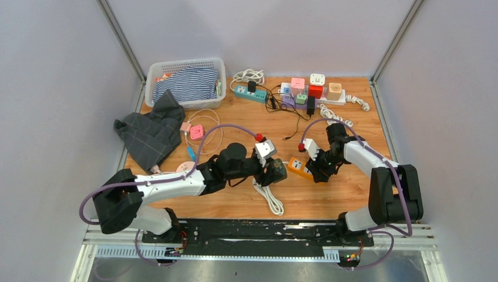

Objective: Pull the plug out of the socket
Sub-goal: Remove the plug from the socket, then place the plug at the center of the board.

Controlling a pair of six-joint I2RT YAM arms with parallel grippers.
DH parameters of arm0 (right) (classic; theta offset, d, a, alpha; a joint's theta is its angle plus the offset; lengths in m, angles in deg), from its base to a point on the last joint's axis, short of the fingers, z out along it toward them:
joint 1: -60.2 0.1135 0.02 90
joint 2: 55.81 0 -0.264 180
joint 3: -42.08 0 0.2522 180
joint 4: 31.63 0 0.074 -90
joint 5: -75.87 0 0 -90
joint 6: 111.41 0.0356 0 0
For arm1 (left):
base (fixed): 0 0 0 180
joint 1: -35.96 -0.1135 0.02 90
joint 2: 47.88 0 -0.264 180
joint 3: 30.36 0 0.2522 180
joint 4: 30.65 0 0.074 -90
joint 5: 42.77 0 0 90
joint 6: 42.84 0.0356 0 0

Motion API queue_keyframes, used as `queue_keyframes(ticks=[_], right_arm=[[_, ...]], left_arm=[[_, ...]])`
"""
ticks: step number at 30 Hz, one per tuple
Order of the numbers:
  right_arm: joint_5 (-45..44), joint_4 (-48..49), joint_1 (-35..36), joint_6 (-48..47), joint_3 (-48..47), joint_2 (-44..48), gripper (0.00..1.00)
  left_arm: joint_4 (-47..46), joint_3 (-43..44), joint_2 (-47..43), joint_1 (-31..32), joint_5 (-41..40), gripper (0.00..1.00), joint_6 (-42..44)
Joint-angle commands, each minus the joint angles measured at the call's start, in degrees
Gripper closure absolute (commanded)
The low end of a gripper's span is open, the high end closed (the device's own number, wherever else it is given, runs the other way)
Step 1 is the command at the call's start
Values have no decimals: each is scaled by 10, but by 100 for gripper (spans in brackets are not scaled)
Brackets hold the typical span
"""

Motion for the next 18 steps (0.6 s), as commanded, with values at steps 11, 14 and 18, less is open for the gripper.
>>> queue_keyframes(ticks=[11,14,18], right_arm=[[-40,2,-15,49,-11,5,49],[-32,3,-17,49,-9,21,34],[-25,6,-22,48,-7,41,27]], left_arm=[[-22,-48,-56,-138,-11,100,-106],[-22,-52,-70,-176,-10,100,-127],[-22,-62,-98,-229,-22,100,-145]])
